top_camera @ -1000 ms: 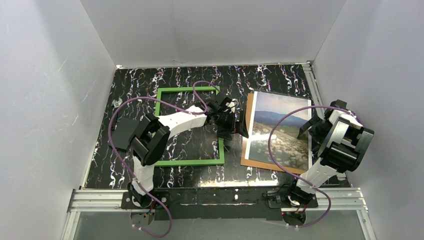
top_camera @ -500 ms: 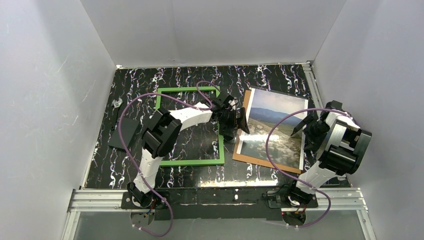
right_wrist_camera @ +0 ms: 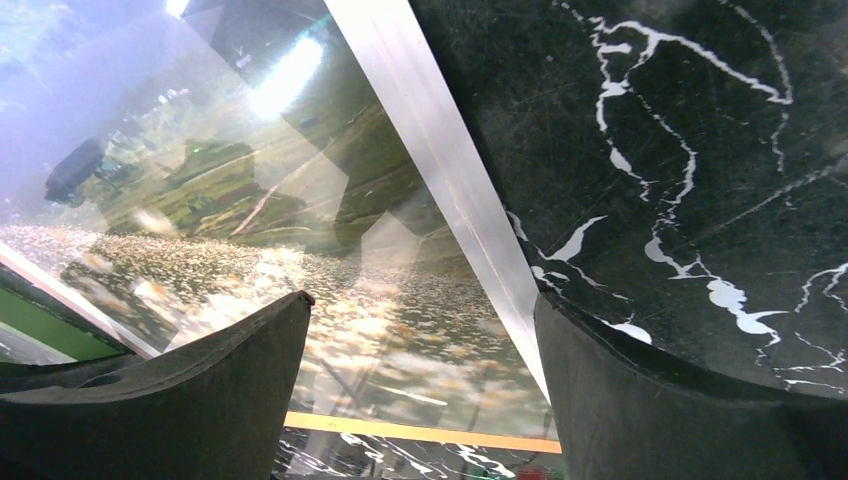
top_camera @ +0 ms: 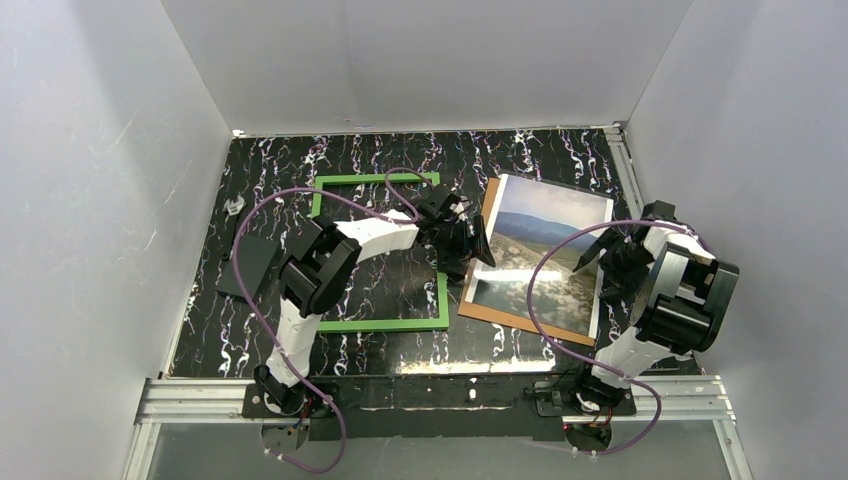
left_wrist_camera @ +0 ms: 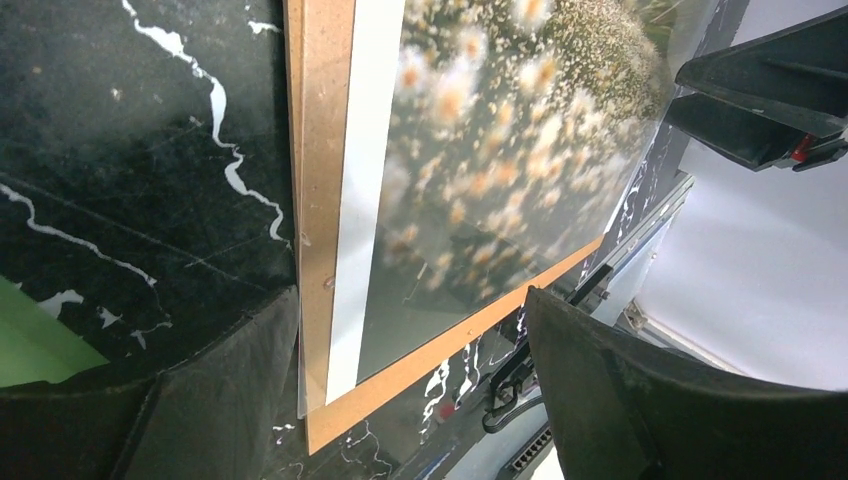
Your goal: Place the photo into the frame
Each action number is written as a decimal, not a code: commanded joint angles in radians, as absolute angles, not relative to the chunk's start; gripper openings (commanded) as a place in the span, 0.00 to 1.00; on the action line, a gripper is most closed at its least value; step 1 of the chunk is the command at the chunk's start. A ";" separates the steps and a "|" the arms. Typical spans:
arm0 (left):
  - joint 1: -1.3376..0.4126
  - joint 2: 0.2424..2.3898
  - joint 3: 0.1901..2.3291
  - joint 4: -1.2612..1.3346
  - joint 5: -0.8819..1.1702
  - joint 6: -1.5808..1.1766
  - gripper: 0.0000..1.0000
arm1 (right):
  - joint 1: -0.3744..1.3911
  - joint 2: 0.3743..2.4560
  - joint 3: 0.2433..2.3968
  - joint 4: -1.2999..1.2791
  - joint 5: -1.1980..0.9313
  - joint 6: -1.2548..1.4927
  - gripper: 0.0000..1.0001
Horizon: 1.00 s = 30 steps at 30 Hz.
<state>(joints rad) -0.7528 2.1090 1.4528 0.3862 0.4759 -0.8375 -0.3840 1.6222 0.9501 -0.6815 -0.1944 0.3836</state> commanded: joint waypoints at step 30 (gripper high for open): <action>-0.768 1.778 1.279 0.131 0.455 -0.769 0.85 | -0.267 1.486 0.839 -0.691 -0.415 0.380 0.89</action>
<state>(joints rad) -0.7547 1.7744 1.3056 0.2379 0.4175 -0.7990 -0.2737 1.4910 0.8314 -0.6628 -0.3626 0.3645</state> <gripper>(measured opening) 0.849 0.893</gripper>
